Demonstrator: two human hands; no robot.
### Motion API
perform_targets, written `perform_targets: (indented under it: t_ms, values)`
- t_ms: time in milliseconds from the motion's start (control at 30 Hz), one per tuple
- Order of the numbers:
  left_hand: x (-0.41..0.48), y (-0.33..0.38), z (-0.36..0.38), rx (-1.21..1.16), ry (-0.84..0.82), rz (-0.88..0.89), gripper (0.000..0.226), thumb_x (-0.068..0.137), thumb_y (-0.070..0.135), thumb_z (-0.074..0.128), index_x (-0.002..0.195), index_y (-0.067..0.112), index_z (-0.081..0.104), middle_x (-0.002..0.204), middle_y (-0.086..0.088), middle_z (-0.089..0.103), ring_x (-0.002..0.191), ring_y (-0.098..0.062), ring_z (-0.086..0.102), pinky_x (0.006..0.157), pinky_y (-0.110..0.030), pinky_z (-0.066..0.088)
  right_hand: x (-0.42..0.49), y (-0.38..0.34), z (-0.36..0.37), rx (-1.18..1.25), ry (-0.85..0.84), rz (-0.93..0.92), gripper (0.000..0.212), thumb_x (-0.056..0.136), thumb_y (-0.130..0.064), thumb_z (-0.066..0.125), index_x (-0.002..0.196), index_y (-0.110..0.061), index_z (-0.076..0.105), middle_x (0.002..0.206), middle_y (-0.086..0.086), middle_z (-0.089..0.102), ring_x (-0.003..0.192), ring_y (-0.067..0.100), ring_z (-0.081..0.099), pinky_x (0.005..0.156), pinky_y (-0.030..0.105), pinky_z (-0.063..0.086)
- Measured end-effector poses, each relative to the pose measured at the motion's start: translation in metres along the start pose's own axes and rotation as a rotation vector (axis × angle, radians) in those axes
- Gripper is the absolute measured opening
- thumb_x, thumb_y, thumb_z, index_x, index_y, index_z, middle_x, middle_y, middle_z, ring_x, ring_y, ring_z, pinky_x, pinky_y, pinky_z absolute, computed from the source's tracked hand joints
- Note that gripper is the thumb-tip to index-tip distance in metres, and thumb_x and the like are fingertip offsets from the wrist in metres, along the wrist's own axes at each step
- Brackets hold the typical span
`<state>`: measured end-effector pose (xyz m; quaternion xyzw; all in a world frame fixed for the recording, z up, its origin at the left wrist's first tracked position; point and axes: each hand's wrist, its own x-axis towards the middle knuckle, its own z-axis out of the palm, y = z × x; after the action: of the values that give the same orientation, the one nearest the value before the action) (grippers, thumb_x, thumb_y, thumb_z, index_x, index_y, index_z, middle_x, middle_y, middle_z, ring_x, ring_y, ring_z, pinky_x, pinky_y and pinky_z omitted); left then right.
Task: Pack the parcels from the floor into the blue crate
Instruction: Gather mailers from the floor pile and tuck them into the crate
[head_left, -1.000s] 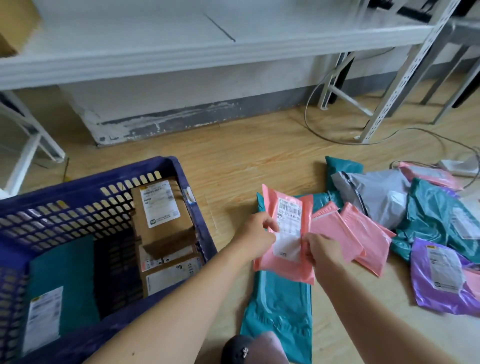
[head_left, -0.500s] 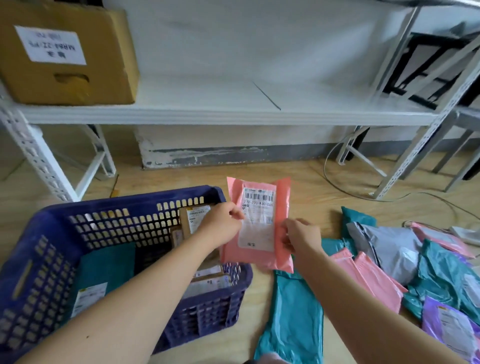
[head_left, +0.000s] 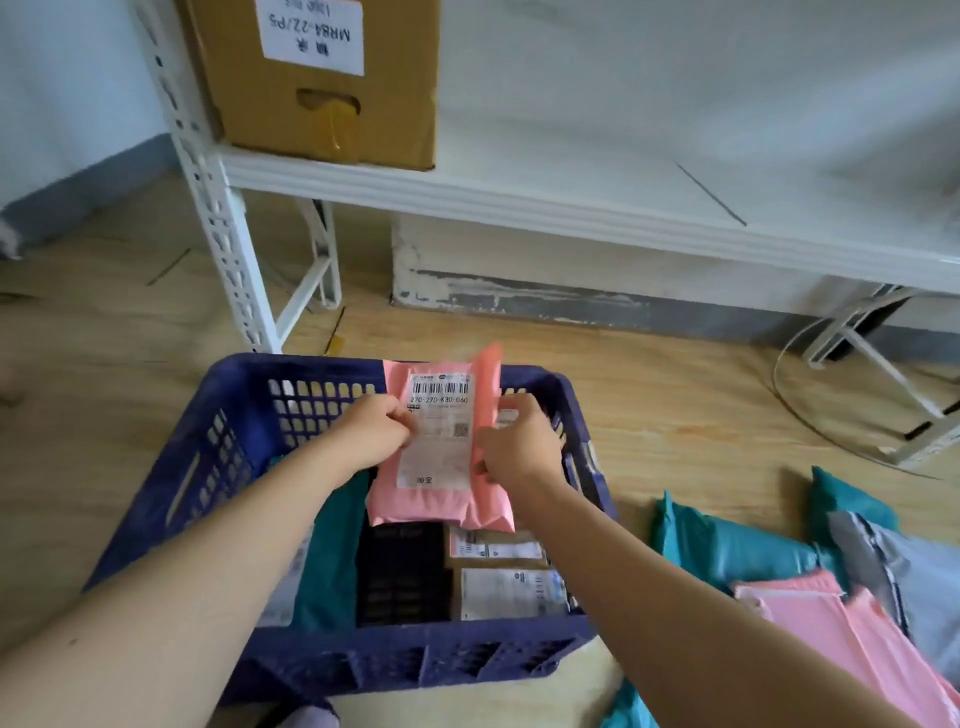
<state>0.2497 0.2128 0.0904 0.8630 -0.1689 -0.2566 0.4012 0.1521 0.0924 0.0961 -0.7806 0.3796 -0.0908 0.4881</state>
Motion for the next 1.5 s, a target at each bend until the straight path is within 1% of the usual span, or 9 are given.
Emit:
perform_targets:
  t_ms: [167,400,533,767,933,1067,1167,1300,1500]
  values:
    - [0.037,-0.065,0.009,-0.02,-0.001,-0.13,0.025,0.084,-0.004,0.051,0.078,0.018,0.061,0.087,0.002,0.057,0.081,-0.015,0.051,0.059,-0.024,0.038,0.027,0.017,0.061,-0.147,-0.194,0.035,0.047,0.086,-0.009,0.051,0.128,-0.025,0.039,0.093,0.0,0.061,0.084,0.026,0.069,0.075,0.043,0.058]
    - [0.076,-0.124,0.037,-0.047,-0.096,-0.256,0.031,0.086,-0.005,0.049,0.111,0.012,0.054,0.12,-0.006,0.054,0.101,-0.017,0.052,0.082,-0.027,0.045,0.064,0.056,0.11,-0.268,-0.295,0.097,0.051,0.088,-0.012,0.051,0.135,-0.026,0.036,0.112,0.001,0.063,0.087,0.019,0.064,0.074,0.03,0.055]
    - [0.092,-0.138,0.051,-0.036,-0.141,-0.279,0.044,0.088,-0.008,0.044,0.127,0.011,0.048,0.131,-0.006,0.05,0.102,-0.015,0.051,0.075,-0.022,0.047,0.077,0.069,0.125,-0.288,-0.343,0.124,0.062,0.088,-0.01,0.05,0.143,-0.029,0.029,0.117,0.0,0.061,0.093,0.018,0.061,0.076,0.028,0.054]
    - [0.109,-0.155,0.062,0.136,-0.216,-0.219,0.069,0.086,-0.012,0.045,0.147,0.015,0.027,0.143,-0.007,0.042,0.122,-0.023,0.05,0.092,-0.03,0.047,0.092,0.082,0.149,-0.197,-0.376,0.189,0.052,0.086,0.0,0.047,0.135,-0.016,0.042,0.107,-0.001,0.062,0.081,0.01,0.056,0.045,0.009,0.038]
    - [0.111,-0.171,0.074,0.376,-0.273,-0.068,0.072,0.085,0.001,0.058,0.147,0.013,0.024,0.149,-0.008,0.036,0.132,-0.023,0.041,0.103,-0.029,0.038,0.092,0.093,0.151,-0.249,-0.478,0.213,0.048,0.087,0.0,0.049,0.133,-0.015,0.046,0.108,0.003,0.057,0.09,0.014,0.06,0.069,0.02,0.052]
    - [0.108,-0.185,0.083,0.738,-0.28,0.04,0.086,0.08,0.015,0.069,0.148,0.009,0.018,0.157,-0.012,0.008,0.143,-0.026,0.019,0.114,-0.036,0.029,0.084,0.104,0.162,-0.854,-0.587,-0.012,0.042,0.091,-0.014,0.052,0.132,-0.006,0.047,0.136,0.014,0.042,0.122,0.026,0.045,0.102,0.034,0.042]
    - [0.109,-0.19,0.083,0.966,-0.272,0.079,0.088,0.074,0.023,0.075,0.145,0.009,0.025,0.156,-0.011,0.011,0.141,-0.024,0.019,0.111,-0.034,0.029,0.079,0.104,0.168,-1.03,-0.576,-0.206,0.046,0.09,-0.013,0.054,0.134,-0.004,0.045,0.145,0.014,0.026,0.13,0.028,0.029,0.106,0.039,0.033]
    - [0.111,-0.191,0.082,1.023,-0.234,0.122,0.086,0.072,0.03,0.075,0.143,0.012,0.031,0.149,-0.004,0.026,0.134,-0.021,0.029,0.107,-0.032,0.028,0.082,0.103,0.163,-1.21,-0.583,-0.35,0.039,0.091,-0.025,0.055,0.126,-0.007,0.052,0.131,0.016,0.042,0.118,0.03,0.039,0.098,0.037,0.035]
    - [0.11,-0.182,0.08,1.011,-0.235,0.141,0.09,0.078,0.028,0.071,0.149,0.013,0.017,0.158,-0.007,-0.001,0.147,-0.023,-0.002,0.118,-0.046,0.007,0.088,0.126,0.177,-1.53,-0.64,-0.38,0.077,0.093,-0.033,0.048,0.149,-0.005,0.003,0.147,0.025,0.031,0.138,0.037,0.027,0.116,0.049,0.001]
